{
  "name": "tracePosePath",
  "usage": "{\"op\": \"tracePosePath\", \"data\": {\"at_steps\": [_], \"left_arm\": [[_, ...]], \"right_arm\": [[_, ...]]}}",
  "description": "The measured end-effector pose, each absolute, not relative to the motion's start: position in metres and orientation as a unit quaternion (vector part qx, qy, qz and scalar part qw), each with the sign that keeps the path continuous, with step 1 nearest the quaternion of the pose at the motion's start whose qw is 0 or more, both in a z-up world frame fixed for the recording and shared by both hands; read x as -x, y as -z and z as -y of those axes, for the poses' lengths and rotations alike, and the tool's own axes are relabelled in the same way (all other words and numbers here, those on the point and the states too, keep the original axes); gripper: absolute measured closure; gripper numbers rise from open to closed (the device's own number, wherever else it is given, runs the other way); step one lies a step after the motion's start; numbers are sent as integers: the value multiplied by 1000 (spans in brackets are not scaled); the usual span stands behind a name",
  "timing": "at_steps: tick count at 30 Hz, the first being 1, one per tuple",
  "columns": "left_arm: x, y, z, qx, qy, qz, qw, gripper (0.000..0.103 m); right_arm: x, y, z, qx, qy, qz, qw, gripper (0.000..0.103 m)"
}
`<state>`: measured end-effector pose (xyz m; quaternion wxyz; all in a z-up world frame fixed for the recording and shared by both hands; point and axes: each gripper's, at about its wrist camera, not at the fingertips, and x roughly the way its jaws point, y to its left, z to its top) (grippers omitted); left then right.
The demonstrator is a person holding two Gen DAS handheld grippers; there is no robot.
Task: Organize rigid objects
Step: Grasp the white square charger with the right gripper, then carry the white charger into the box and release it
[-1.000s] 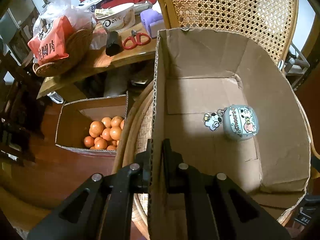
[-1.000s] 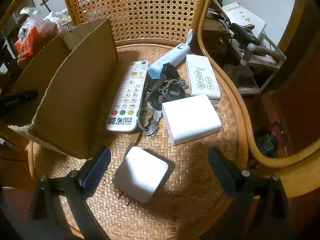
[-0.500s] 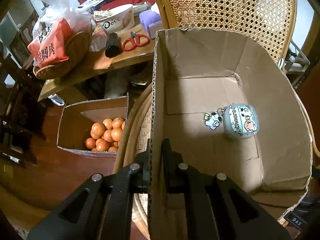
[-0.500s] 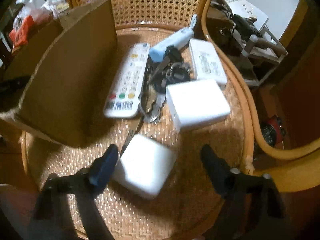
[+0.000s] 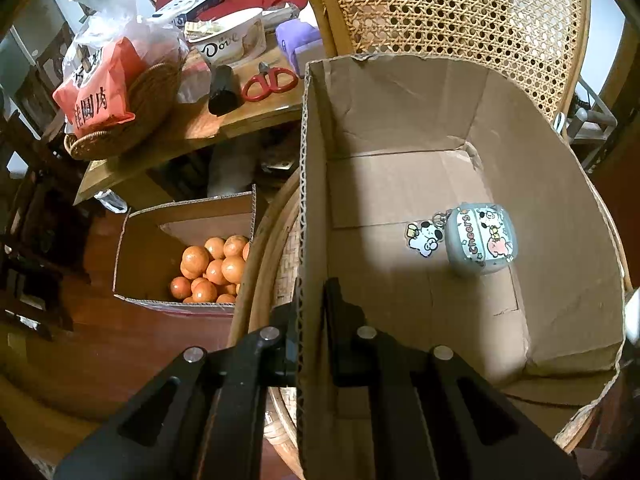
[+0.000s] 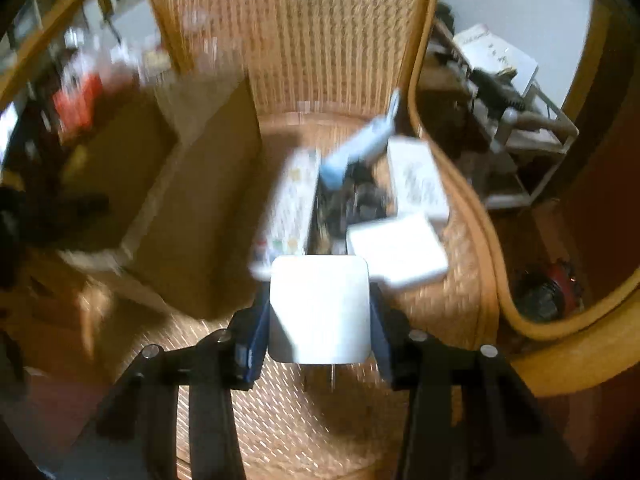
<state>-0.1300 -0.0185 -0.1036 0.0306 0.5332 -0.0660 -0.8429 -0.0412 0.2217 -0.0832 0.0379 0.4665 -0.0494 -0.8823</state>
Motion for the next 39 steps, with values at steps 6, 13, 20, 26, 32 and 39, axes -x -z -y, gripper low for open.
{"op": "tracePosePath", "data": {"at_steps": [6,13,20,26,32,39], "left_arm": [[132,103,19,-532,844,66,32,96],[134,104,19,-531,844,68,32,96],[134,104,20,-531,844,70,32,96],[134,104,20,-530,844,71,31,96],[133,104,19,-531,844,73,27,96],[132,103,19,-530,845,72,27,96]], "right_arm": [[47,54,-234,-406,908,94,53,55],[62,44,-221,-382,916,103,71,55],[75,40,-192,-369,920,97,94,55],[91,38,-172,-361,917,119,116,55],[109,41,-152,-364,914,106,145,55],[123,54,-137,-386,906,90,149,55]]}}
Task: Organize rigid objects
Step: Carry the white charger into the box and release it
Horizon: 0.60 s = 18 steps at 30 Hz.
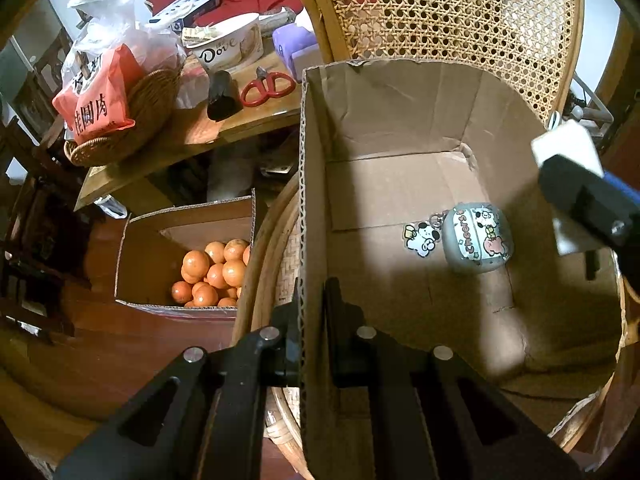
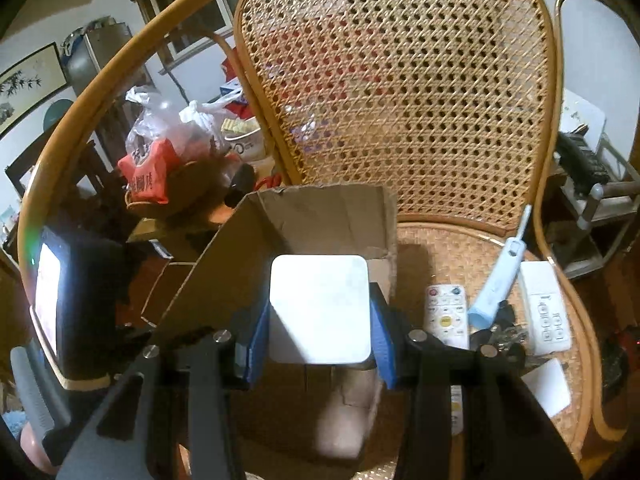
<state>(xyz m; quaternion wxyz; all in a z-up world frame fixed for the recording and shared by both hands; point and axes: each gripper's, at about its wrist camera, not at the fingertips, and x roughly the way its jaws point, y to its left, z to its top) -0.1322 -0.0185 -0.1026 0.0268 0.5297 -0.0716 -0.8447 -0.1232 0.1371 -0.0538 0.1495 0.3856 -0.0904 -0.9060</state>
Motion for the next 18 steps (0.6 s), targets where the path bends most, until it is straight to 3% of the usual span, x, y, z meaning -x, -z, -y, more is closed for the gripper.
{"op": "tracePosePath", "data": {"at_steps": [18], "left_arm": [[132,100,19,-531,845,67,22,96]], "right_arm": [[133,63,-130,-417,892,89,149,55]]}}
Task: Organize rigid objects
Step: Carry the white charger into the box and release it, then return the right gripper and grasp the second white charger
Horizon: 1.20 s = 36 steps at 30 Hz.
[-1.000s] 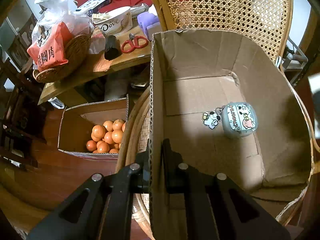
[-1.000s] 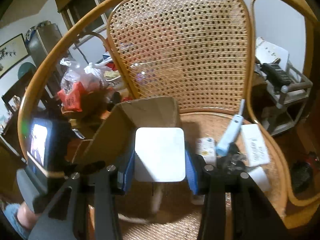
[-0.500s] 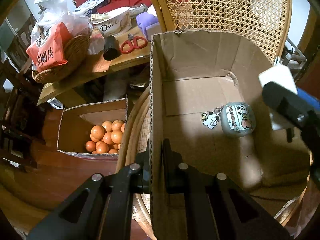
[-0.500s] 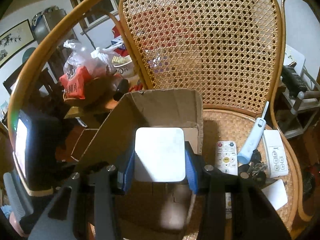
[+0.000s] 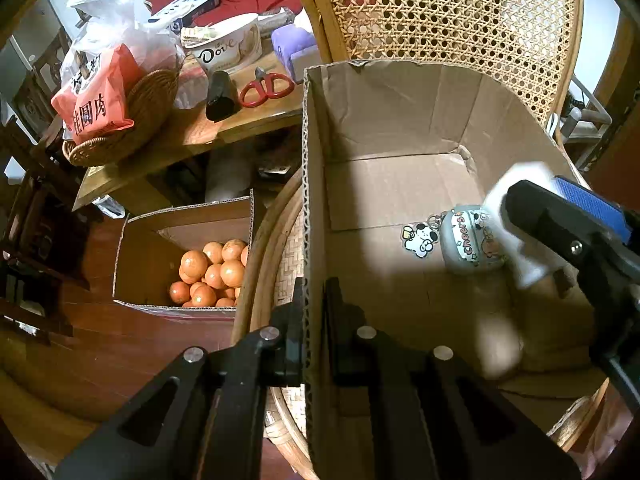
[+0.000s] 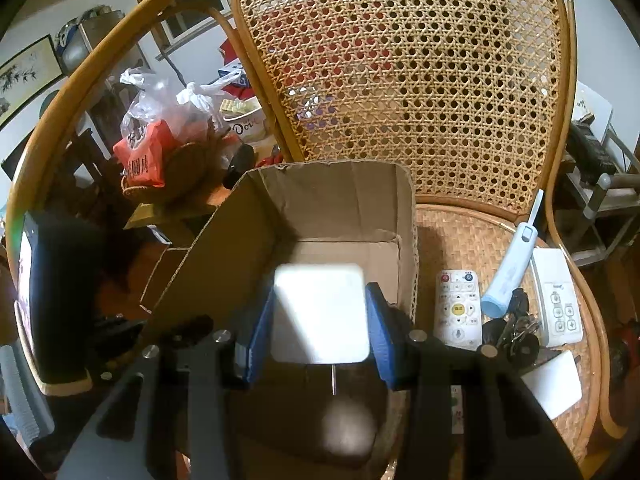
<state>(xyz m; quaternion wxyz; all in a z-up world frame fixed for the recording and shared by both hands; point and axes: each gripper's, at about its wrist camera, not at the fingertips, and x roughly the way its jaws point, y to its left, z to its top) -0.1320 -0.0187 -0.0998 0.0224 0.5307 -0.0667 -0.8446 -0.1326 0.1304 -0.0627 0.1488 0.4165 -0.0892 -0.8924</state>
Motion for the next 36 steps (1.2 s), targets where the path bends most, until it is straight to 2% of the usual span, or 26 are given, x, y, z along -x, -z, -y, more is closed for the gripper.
{"op": "tracePosePath", "data": {"at_steps": [2,4,8,12,13,20,36], "left_arm": [[132,100,19,-531,845,67,23,96],[132,99,19,-530,845,67,23,96],[132,100,20,-530,845,63,23,96],[131,100,22,-530,846,61,18,96],[130,100,21,-529,846,62,18,96],[129,100,22,-529,846,61,19,96],[128,99,21,-529,846,61,22,96]], "right_arm": [[133,62,-132,-419,889,101,158,54],[131,60,-134,-416,885,113,176,44],[121,48,-140,-391,897,114,170,32],[112,33,-153,-364,909,120,161,4],[109,30,-159,-355,914,121,154,0],[101,25,-197,-344,925,122,100,0],[101,61,-267,-400,912,92,-9,0]]}}
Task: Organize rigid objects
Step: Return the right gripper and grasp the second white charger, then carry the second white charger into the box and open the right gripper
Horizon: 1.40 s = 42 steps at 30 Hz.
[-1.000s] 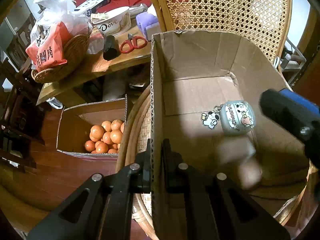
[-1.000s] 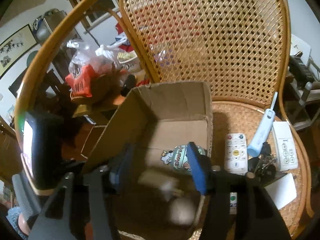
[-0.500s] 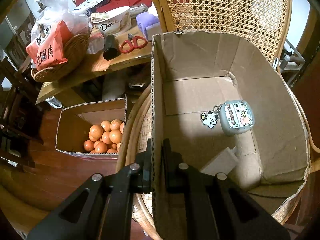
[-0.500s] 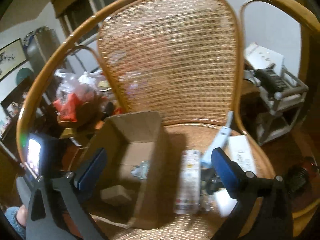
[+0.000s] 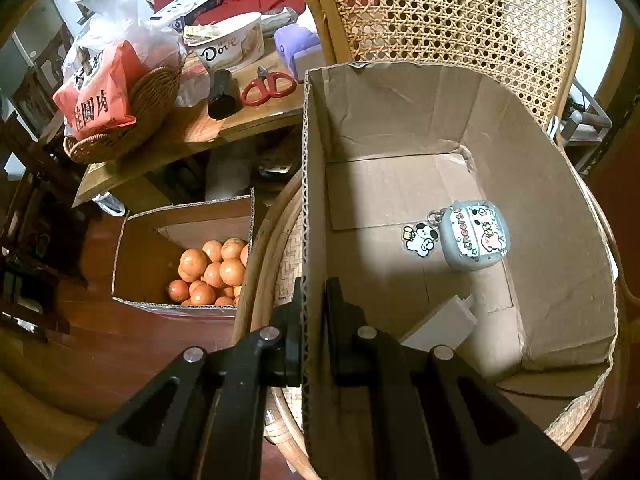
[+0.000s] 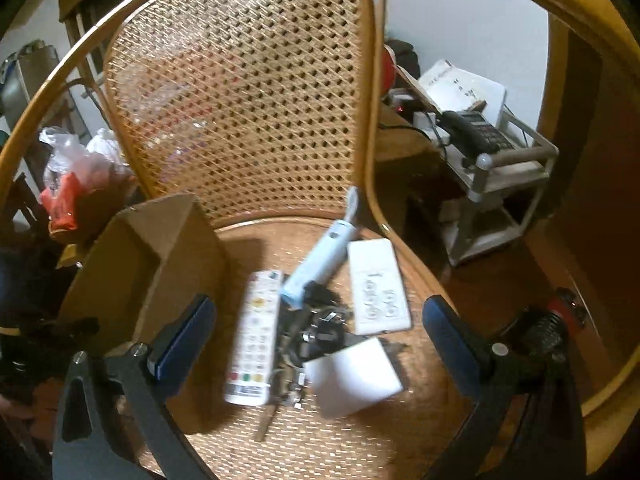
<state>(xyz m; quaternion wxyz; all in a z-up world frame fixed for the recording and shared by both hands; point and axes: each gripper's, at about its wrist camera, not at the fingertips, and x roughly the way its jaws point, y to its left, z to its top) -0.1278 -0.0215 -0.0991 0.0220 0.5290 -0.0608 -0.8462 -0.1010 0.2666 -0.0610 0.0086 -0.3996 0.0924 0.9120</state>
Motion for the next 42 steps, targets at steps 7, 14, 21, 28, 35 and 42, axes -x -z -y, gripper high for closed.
{"op": "tracePosePath", "data": {"at_steps": [7,14,21,28,35,42], "left_arm": [[129,99,23,-528,847,61,22,96],[127,97,22,-523,850,63,21,96],[126,95,27,-524,850,52,16,96],[126,94,28,-524,850,50,15,96],[127,93,28,-524,850,47,14,96],[125,94,29,-524,851,43,11,96]], "right_arm": [[102,78,-273,431,-900,-65,23,0],[107,92,-268,454,-890,-33,31,0],[115,114,-262,498,-866,-3,40,0],[115,130,-267,526,-850,-14,32,4],[115,139,-268,551,-833,-47,14,26],[113,138,-272,559,-827,-60,21,34]]}}
